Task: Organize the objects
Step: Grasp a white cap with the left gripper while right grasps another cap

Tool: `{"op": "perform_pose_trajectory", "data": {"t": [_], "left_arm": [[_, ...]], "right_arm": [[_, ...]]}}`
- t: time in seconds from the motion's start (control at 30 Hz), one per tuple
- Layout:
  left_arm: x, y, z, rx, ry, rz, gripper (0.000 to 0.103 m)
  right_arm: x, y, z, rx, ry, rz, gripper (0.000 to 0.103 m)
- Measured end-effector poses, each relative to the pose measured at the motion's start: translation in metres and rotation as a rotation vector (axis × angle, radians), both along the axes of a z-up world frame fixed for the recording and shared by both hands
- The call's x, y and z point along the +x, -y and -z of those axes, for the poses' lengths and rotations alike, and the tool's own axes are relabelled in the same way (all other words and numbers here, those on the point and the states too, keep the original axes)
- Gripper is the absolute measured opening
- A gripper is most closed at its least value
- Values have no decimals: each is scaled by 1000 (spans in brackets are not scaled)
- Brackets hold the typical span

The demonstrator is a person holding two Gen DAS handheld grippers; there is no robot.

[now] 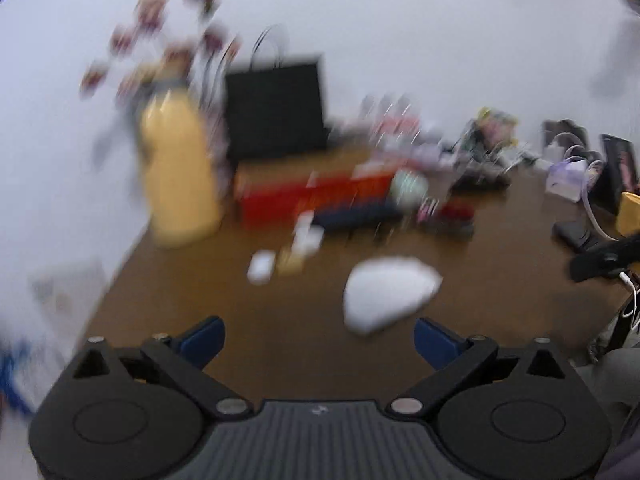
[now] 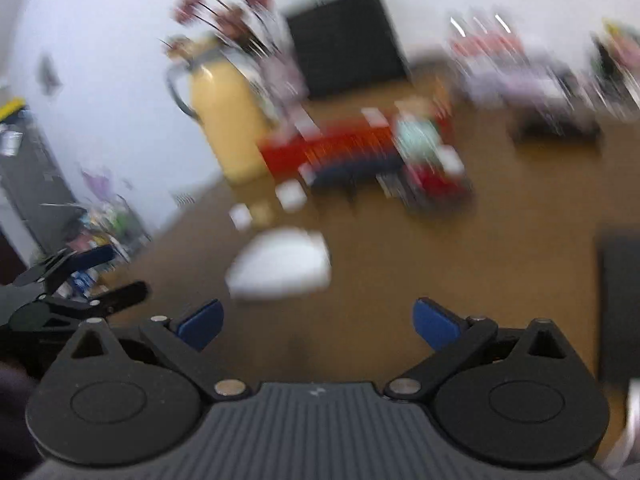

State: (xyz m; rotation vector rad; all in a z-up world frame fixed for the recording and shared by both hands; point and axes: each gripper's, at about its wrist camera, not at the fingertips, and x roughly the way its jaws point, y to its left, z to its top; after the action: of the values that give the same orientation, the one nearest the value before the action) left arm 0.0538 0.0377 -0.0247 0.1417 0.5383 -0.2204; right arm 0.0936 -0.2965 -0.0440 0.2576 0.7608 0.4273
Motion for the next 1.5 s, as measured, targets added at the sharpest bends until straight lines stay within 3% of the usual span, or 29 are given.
{"op": "perform_pose_trajectory", "data": {"t": [0.07, 0.17, 0.3, 0.43, 0.67, 0.73, 0.77, 0.87, 0.93, 1.0, 1.03, 1.1, 1.33, 1.43, 1.5], "left_arm": [[6, -13, 2, -46, -24, -39, 90], [22, -14, 1, -36, 3, -81, 88], [44, -19, 4, -46, -16, -93, 84], [82, -26, 16, -32, -42, -65, 76], [173, -21, 29, 91, 0, 48, 68], [196, -22, 37, 106, -16, 61, 65], [204, -23, 39, 106, -24, 67, 59], [223, -30, 48, 87, -73, 104, 37], [229, -36, 54, 34, -104, 113, 27], [231, -39, 56, 3, -103, 116, 27], [231, -39, 56, -1, -102, 117, 27], [231, -39, 56, -13, -104, 112, 27], [227, -43, 54, -40, -104, 27, 27], [214, -44, 47, -72, -86, 7, 27], [202, -41, 39, -92, -73, -7, 27]], "right_arm": [[4, -1, 1, -6, 9, -18, 103], [22, -17, -3, -100, 42, 11, 103], [27, -50, -8, -238, 176, -5, 103], [58, -70, -1, -261, 183, -25, 103], [146, -128, -1, -250, 246, -165, 91], [180, -149, 5, -256, 244, -196, 82], [195, -160, 9, -269, 233, -201, 75], [230, -187, 23, -288, 209, -231, 68], [243, -197, 36, -307, 193, -235, 64], [244, -206, 43, -355, 242, -227, 64], [242, -210, 44, -377, 259, -228, 59], [238, -213, 46, -389, 249, -251, 40], [240, -211, 51, -386, 240, -240, 41], [252, -203, 51, -297, 190, -227, 40], [252, -200, 50, -294, 184, -209, 16]]}}
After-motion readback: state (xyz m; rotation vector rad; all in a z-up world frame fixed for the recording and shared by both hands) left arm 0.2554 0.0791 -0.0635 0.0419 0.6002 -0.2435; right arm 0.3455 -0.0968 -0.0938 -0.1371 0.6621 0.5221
